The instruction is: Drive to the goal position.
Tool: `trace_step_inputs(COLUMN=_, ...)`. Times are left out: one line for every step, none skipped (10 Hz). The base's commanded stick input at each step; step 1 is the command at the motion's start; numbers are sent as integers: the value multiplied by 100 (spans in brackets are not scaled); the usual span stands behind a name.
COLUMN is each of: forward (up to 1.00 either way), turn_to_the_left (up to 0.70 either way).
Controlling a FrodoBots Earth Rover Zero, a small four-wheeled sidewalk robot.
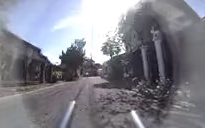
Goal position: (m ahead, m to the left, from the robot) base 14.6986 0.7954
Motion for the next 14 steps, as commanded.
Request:
trace_step_inputs(forward=82, turn_to_the_left=4)
trace_step_inputs(forward=85, turn_to_the_left=4)
trace_step_inputs(forward=85, turn_to_the_left=8)
trace_step_inputs(forward=85, turn_to_the_left=8)
trace_step_inputs(forward=85, turn_to_the_left=7)
trace_step_inputs(forward=85, turn_to_the_left=2)
trace_step_inputs(forward=85, turn_to_the_left=2)
trace_step_inputs(forward=85, turn_to_the_left=3)
trace_step_inputs(forward=85, turn_to_the_left=6)
trace_step_inputs(forward=85, turn_to_the_left=11)
trace_step_inputs(forward=85, turn_to_the_left=9)
trace_step_inputs(forward=85, turn_to_the_left=8)
trace_step_inputs(forward=85, turn_to_the_left=13)
trace_step_inputs(forward=85, turn_to_the_left=13)
